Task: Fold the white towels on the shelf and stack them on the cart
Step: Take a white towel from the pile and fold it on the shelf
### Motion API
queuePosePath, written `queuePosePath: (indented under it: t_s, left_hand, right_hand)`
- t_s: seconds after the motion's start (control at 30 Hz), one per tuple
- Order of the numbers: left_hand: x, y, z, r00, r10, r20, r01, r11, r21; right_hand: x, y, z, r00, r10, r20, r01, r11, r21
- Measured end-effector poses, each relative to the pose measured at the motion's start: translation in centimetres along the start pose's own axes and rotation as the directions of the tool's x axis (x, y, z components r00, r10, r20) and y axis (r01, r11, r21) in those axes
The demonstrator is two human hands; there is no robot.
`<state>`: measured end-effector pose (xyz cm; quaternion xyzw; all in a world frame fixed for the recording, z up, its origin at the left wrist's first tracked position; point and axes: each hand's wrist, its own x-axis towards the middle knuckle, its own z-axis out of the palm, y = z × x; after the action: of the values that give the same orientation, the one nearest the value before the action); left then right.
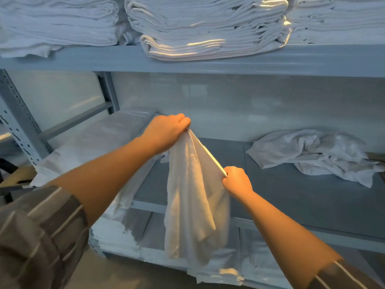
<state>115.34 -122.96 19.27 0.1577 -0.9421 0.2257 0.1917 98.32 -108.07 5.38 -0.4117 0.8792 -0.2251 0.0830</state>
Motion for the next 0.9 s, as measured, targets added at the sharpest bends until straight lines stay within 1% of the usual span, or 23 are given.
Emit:
queuePosePath:
  t_s: [0.1,0.23,0.33,0.47,0.53,0.6,0.67,0.73,0.8,0.9]
  left_hand:
    - [0.4,-2.5,0.3,0.996,-0.094,-0.001,0.094,0.995,0.031]
    - [0.2,-5.4,0.2,0.981,-0.189,-0.032,0.190,0.981,0.030]
    - [-0.6,-7.6,0.1,0.949,-0.314,-0.019,0.315,0.948,0.049]
    - [-2.7,-10.5,0.4,0.904,-0.427,-0.006,0.427,0.903,0.056]
    - [-3.5,-11.2,0.8,0.893,-0.450,0.005,0.449,0.891,0.058]
    - [-4.1,-11.6,1.2,0.877,-0.481,0.000,0.480,0.875,0.058]
    - [-4.6,-12.2,1.6,0.850,-0.527,0.001,0.526,0.849,0.059]
    - [-5.4,-13.1,2.1,0.832,-0.555,0.004,0.554,0.830,0.065]
    - [-6.4,-14.0,2.6,0.825,-0.565,-0.008,0.564,0.822,0.073]
    - [-7.5,-14.5,3.4,0.826,-0.563,-0.011,0.562,0.824,0.067]
  right_hand:
    - [0.4,1.7,1.6,0.996,0.058,0.066,-0.055,0.997,-0.048]
    - [0.5,4.2,2.7,0.986,0.133,0.099,-0.133,0.991,-0.009]
    - [0.2,6.5,2.6,0.977,0.171,0.123,-0.172,0.985,-0.006]
    - [0.0,9.8,2.6,0.973,0.173,0.150,-0.173,0.985,-0.017]
    - [-0.1,10.5,2.7,0.987,0.129,0.095,-0.136,0.988,0.073]
    - [-0.3,10.4,2.5,1.000,0.009,0.000,-0.008,0.984,0.180]
    - [-0.3,10.1,1.9,0.993,-0.102,-0.056,0.111,0.971,0.213]
    - [-0.2,10.0,1.2,0.984,-0.174,-0.044,0.179,0.964,0.195]
    - [0.0,10.0,0.7,0.978,-0.209,0.015,0.206,0.971,0.118]
    - [0.6,10.4,0.1,0.984,-0.168,0.067,0.167,0.986,0.025]
